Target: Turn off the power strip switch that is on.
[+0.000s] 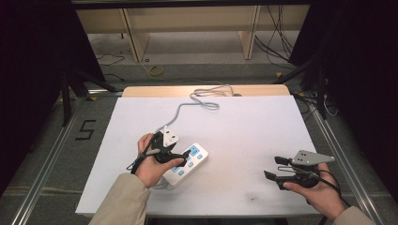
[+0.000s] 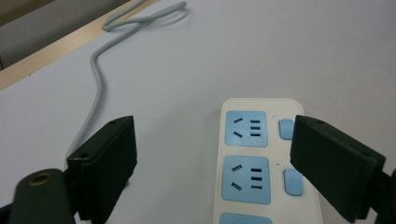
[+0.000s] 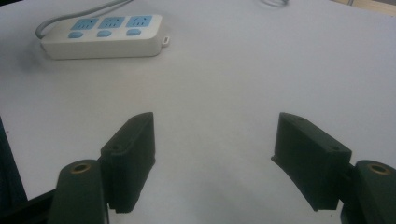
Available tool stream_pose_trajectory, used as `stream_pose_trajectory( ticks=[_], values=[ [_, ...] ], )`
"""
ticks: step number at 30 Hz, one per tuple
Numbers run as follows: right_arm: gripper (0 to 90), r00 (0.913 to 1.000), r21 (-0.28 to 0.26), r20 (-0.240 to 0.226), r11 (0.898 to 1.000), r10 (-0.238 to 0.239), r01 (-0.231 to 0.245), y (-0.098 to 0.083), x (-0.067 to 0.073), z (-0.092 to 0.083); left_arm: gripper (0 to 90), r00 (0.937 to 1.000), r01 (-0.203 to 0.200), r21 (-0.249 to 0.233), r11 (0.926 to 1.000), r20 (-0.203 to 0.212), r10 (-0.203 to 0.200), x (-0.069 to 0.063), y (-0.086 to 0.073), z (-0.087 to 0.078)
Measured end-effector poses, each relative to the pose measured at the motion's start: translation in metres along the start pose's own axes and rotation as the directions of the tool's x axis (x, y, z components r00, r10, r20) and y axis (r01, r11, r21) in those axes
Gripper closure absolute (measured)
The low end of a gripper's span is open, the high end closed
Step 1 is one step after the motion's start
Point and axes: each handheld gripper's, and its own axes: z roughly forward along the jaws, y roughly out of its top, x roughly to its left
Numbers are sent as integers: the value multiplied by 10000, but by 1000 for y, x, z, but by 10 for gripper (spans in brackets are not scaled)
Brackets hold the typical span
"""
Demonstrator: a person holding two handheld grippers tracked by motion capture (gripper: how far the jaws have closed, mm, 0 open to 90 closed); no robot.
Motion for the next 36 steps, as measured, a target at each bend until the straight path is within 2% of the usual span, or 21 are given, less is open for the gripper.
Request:
stream_pose_trajectory(
  ticks=[14,25,36],
  values=[
    [295,10000,-19,-11,10000,8,-8,0,0,0,142,9995,-302,-22,9995,-122,302,3,-15,-17],
    [294,10000,-30,-16,10000,-11,10,0,0,0,132,9997,133,-92,9999,-201,-135,9,-29,-29],
    [294,10000,-30,-17,10000,-11,10,0,0,0,134,9989,262,-219,9994,-373,-270,14,-48,-46]
  ],
)
